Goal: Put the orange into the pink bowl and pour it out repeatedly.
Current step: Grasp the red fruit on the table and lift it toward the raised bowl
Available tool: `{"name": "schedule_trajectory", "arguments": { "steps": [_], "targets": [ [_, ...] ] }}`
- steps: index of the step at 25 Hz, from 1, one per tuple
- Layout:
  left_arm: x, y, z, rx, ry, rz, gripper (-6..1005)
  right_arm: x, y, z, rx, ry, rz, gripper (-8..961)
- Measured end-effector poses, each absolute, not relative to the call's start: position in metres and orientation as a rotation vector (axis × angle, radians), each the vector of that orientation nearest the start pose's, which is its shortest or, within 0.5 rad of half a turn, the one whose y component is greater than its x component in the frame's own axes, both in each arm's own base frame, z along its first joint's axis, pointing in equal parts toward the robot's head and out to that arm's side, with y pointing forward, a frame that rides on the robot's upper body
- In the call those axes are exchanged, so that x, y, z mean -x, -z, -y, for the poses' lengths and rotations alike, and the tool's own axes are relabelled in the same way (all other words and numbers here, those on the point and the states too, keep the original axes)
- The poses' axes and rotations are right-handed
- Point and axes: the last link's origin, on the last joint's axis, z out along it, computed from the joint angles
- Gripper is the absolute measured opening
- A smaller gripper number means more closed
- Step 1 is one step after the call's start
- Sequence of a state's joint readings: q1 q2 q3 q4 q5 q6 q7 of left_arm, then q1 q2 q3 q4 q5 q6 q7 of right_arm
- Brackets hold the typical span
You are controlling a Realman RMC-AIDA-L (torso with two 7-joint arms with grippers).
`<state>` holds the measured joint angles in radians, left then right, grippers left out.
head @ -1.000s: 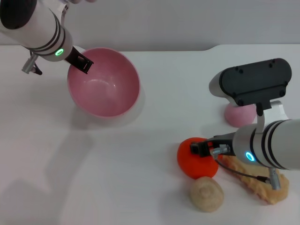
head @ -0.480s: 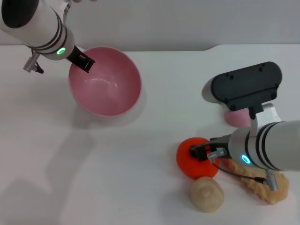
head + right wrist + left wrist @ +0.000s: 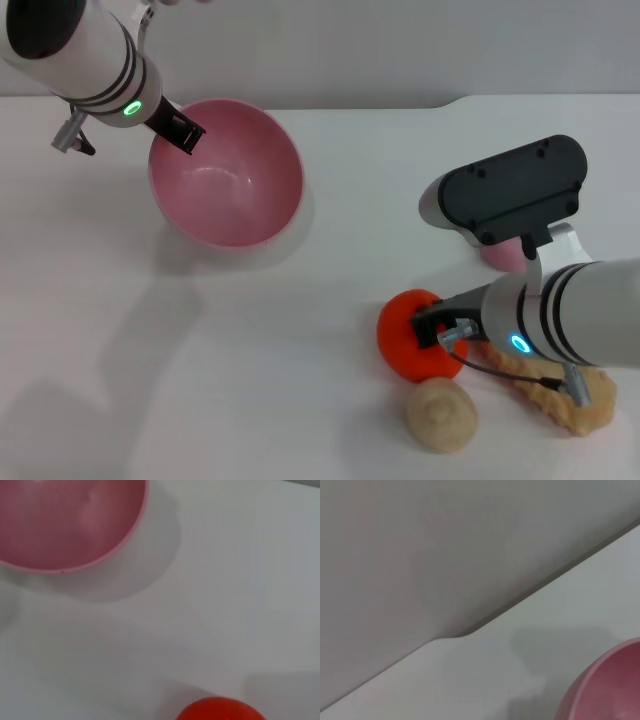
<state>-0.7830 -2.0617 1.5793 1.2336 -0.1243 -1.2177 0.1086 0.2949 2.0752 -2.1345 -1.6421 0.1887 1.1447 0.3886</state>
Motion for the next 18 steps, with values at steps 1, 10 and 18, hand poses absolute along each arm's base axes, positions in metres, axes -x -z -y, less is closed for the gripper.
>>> {"name": "schedule_trajectory", "arguments": {
  "steps": [1, 10, 18],
  "targets": [
    [0.145, -0.003, -0.428, 2.082, -0.467, 0.763, 45, -0.162, 0.084, -0.282, 2.185, 0.251, -1.133, 159],
    [0.146, -0.003, -0.428, 2.083, -0.468, 0.761, 46, -0.139, 0.074, -0.294, 2.217, 0.106, -1.033, 53],
    [0.144, 0.0, -0.428, 2.092, -0.45, 0.755, 46, -0.083, 0.041, -0.309, 2.242, -0.099, -0.822, 42]
  ]
}}
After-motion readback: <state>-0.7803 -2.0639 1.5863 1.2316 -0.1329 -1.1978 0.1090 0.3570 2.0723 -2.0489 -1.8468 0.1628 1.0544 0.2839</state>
